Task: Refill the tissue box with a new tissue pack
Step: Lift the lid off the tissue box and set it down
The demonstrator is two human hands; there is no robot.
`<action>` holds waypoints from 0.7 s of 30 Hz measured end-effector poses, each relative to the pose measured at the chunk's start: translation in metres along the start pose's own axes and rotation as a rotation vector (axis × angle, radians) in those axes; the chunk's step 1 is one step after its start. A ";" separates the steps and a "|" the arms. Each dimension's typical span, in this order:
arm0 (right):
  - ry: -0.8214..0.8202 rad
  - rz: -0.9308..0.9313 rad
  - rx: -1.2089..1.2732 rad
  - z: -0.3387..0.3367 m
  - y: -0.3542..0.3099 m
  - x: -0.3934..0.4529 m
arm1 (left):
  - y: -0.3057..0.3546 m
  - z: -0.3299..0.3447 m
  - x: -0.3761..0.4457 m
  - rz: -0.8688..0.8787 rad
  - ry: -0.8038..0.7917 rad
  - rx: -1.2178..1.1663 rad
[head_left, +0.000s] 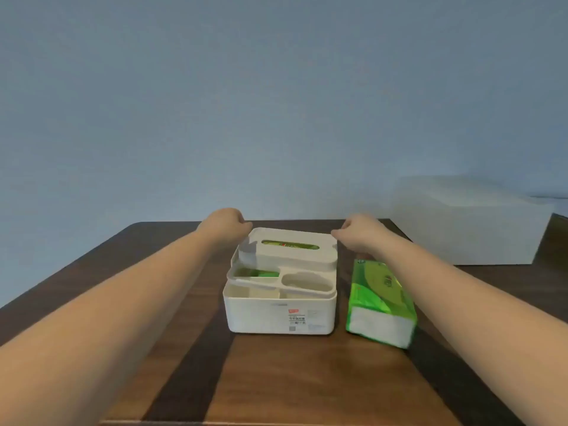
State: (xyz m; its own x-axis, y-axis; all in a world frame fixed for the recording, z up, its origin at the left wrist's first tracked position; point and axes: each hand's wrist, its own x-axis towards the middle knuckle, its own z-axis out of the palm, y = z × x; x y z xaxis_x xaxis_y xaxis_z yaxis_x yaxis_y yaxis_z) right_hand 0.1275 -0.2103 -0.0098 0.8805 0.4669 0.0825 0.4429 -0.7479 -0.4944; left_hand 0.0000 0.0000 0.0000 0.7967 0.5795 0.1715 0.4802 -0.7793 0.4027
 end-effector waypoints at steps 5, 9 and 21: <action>-0.075 0.098 0.150 0.004 0.008 -0.022 | -0.008 0.005 -0.020 -0.052 -0.072 -0.130; -0.132 0.111 0.269 0.012 0.006 -0.024 | -0.012 0.012 -0.020 -0.114 -0.050 -0.154; -0.020 0.134 0.172 0.028 0.004 -0.010 | -0.013 0.020 -0.011 -0.267 -0.020 -0.371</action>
State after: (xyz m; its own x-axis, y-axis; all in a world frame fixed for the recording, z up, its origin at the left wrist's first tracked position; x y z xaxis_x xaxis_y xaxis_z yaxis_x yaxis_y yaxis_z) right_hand 0.1161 -0.2047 -0.0366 0.9251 0.3796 -0.0105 0.2855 -0.7135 -0.6399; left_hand -0.0072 -0.0010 -0.0250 0.6715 0.7410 0.0014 0.5089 -0.4625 0.7260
